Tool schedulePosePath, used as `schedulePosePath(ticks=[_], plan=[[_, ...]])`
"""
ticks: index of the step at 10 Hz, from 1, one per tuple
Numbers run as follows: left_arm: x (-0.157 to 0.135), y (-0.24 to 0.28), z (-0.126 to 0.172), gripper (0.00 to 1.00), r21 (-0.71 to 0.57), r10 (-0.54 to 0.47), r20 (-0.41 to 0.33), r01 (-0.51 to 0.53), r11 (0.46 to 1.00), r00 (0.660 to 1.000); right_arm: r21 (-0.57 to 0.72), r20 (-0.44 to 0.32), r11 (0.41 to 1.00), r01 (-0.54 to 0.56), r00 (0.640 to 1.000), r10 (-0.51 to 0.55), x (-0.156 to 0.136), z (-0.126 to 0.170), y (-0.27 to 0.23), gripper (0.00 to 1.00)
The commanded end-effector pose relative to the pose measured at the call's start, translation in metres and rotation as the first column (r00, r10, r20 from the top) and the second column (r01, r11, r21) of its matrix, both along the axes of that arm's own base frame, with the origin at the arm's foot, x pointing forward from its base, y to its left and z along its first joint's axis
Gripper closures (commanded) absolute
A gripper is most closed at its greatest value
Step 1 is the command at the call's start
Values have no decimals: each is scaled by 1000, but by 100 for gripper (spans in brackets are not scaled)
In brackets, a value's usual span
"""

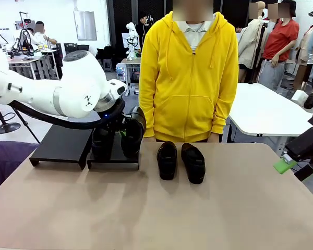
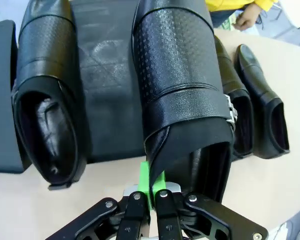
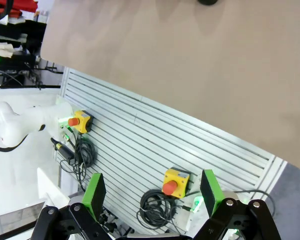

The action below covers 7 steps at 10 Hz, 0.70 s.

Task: Organize the shoes by placing them on the stand.
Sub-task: Place the Shoe from the middle of the table onto the Shoes Stand.

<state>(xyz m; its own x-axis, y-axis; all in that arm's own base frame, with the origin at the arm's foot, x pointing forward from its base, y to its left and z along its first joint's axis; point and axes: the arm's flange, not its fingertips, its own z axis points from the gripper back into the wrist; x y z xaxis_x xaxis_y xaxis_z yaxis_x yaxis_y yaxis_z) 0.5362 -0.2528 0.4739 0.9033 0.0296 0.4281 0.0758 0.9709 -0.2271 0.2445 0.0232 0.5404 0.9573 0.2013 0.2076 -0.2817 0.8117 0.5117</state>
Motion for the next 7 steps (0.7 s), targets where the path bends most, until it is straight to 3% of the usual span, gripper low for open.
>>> schedulePosePath(ticks=[1,7], plan=[[18,1,4,100,23,0,8,-1,1000,1000,21,13,1000,-18,1000,17,1,2,-1,0],[49,9,-26,100,45,87,71,-90,995,994,21,13,1000,-18,1000,17,1,2,-1,0]])
